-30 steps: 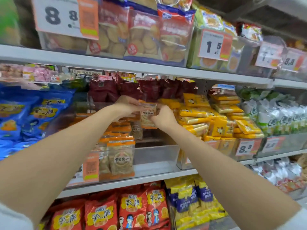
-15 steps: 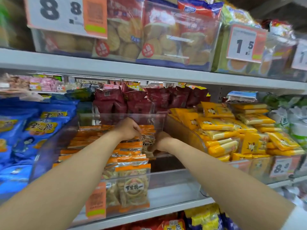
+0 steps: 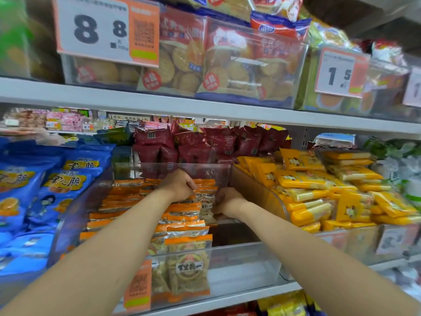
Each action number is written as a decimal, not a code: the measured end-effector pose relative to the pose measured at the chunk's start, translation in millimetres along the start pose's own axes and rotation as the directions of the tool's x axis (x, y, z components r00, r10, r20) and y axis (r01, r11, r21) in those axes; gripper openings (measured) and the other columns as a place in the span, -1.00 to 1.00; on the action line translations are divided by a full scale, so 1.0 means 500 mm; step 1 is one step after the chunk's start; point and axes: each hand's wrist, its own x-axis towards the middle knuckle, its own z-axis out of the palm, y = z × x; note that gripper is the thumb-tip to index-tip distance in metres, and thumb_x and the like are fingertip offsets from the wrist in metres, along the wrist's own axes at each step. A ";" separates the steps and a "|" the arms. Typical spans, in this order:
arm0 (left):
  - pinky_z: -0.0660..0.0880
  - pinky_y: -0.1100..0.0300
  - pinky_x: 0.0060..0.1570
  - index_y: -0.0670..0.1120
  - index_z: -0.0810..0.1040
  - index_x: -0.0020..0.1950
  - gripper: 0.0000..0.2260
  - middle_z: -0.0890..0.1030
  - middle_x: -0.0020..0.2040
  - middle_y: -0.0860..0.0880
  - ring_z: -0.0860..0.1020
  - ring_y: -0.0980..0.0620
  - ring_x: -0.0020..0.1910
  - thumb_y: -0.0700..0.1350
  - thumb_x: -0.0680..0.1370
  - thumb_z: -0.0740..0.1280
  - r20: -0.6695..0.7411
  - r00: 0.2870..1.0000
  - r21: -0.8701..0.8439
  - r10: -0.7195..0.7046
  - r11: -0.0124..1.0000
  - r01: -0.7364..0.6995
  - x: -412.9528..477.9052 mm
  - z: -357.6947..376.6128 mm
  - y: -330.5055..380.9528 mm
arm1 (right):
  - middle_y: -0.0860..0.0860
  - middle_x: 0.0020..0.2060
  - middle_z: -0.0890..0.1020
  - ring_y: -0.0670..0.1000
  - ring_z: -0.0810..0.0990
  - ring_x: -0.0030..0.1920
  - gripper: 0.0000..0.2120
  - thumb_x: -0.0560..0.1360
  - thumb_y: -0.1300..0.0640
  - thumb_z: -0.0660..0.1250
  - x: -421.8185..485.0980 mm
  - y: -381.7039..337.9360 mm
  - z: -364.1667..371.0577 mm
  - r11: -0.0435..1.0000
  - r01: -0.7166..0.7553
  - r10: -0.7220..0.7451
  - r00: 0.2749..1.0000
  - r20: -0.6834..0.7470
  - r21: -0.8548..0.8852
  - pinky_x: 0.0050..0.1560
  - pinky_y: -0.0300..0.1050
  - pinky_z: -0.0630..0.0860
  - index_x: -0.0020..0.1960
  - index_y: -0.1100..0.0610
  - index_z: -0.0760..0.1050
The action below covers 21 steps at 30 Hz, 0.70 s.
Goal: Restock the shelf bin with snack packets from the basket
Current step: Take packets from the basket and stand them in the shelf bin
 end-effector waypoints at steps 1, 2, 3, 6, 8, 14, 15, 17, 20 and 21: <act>0.52 0.15 0.14 0.01 0.71 -0.09 -0.92 0.68 0.01 0.06 0.59 0.11 0.01 -0.14 0.46 0.46 0.000 1.000 -0.011 -0.001 1.000 0.001 -0.001 0.000 0.001 | 0.14 0.03 0.66 0.14 0.65 0.04 -0.81 0.45 0.31 0.43 0.002 0.001 -0.001 1.000 -0.003 0.003 1.000 0.007 0.001 0.08 0.07 0.62 0.06 0.19 0.58; 0.53 0.16 0.12 0.00 0.72 -0.10 -0.93 0.69 -0.01 0.06 0.60 0.12 -0.02 -0.12 0.48 0.43 -0.006 1.000 -0.033 0.000 0.999 0.000 -0.001 0.000 0.003 | 0.13 0.02 0.67 0.13 0.65 0.03 -0.79 0.45 0.32 0.42 0.003 0.001 -0.002 1.000 -0.009 0.009 1.000 0.012 -0.002 0.07 0.05 0.63 0.07 0.20 0.58; 0.53 0.18 0.08 -0.02 0.73 -0.11 -0.91 0.69 -0.03 0.05 0.60 0.14 -0.05 -0.11 0.49 0.41 -0.017 1.000 -0.057 0.001 0.998 -0.002 -0.003 -0.002 0.005 | 0.11 0.01 0.66 0.11 0.65 0.03 -0.79 0.45 0.33 0.40 0.005 0.002 -0.004 1.000 -0.008 0.008 1.000 0.005 -0.020 0.07 0.01 0.62 0.08 0.19 0.58; 0.46 0.25 -0.04 -0.04 0.72 -0.09 -0.87 0.69 -0.04 0.05 0.56 0.19 -0.12 -0.12 0.52 0.37 -0.047 0.999 -0.082 0.005 0.997 -0.009 -0.015 -0.016 0.020 | 0.05 0.00 0.64 0.06 0.61 0.02 -0.84 0.52 0.25 0.33 -0.002 -0.015 -0.018 0.985 0.015 -0.033 0.994 -0.100 -0.171 -0.02 -0.14 0.56 0.09 0.13 0.57; 0.47 0.25 -0.03 -0.03 0.71 -0.07 -0.86 0.68 -0.02 0.06 0.56 0.17 -0.11 -0.14 0.54 0.34 -0.054 0.998 -0.067 0.012 0.998 -0.016 -0.024 -0.033 0.035 | 0.03 -0.02 0.63 0.08 0.62 0.01 -0.84 0.52 0.20 0.32 -0.014 -0.029 -0.032 0.989 0.022 -0.049 0.982 -0.181 -0.146 -0.08 -0.13 0.54 0.08 0.10 0.56; 0.44 0.24 -0.29 -0.02 0.59 -0.20 -0.93 0.60 -0.22 0.06 0.55 0.07 -0.21 -0.16 0.47 0.40 -0.107 0.994 -0.064 -0.009 0.998 0.002 -0.114 -0.073 0.125 | -0.04 -0.25 0.52 -0.03 0.48 -0.21 -0.84 0.40 0.28 0.37 -0.185 -0.058 -0.076 0.958 0.265 -0.190 0.873 -0.448 0.110 -0.26 -0.18 0.37 -0.13 0.14 0.41; 0.42 0.23 -0.33 -0.03 0.55 -0.22 -0.92 0.57 -0.26 0.05 0.53 0.06 -0.25 -0.17 0.45 0.40 -0.131 0.991 -0.067 0.033 0.997 -0.043 -0.140 -0.072 0.142 | -0.06 -0.29 0.49 -0.04 0.45 -0.25 -0.85 0.41 0.30 0.36 -0.225 -0.055 -0.078 0.946 0.306 -0.222 0.852 -0.473 0.107 -0.28 -0.18 0.36 -0.14 0.14 0.39; 0.42 0.16 -0.28 -0.01 0.48 -0.25 -0.89 0.53 -0.32 0.05 0.51 0.02 -0.29 -0.16 0.42 0.38 -0.152 0.978 -0.047 0.142 0.987 -0.151 -0.196 -0.063 0.176 | -0.07 -0.32 0.46 -0.02 0.42 -0.28 -0.85 0.43 0.31 0.34 -0.299 -0.042 -0.080 0.929 0.364 -0.289 0.824 -0.488 0.065 -0.24 -0.12 0.36 -0.15 0.15 0.37; 0.45 0.09 -0.23 0.02 0.43 -0.27 -0.87 0.52 -0.34 0.09 0.51 0.00 -0.27 -0.15 0.40 0.35 -0.119 0.955 0.013 0.271 0.962 -0.272 -0.276 -0.026 0.226 | -0.01 -0.29 0.48 0.02 0.44 -0.26 -0.84 0.44 0.30 0.35 -0.387 -0.001 -0.083 0.915 0.404 -0.360 0.791 -0.495 -0.020 -0.23 -0.03 0.40 -0.15 0.15 0.37; 0.45 0.07 -0.23 0.02 0.41 -0.27 -0.86 0.51 -0.34 0.08 0.50 0.00 -0.27 -0.15 0.40 0.35 -0.103 0.951 0.008 0.291 0.957 -0.291 -0.298 -0.008 0.240 | 0.02 -0.27 0.49 0.05 0.46 -0.24 -0.84 0.43 0.29 0.35 -0.414 0.018 -0.085 0.917 0.398 -0.361 0.793 -0.491 -0.031 -0.21 0.00 0.41 -0.15 0.15 0.37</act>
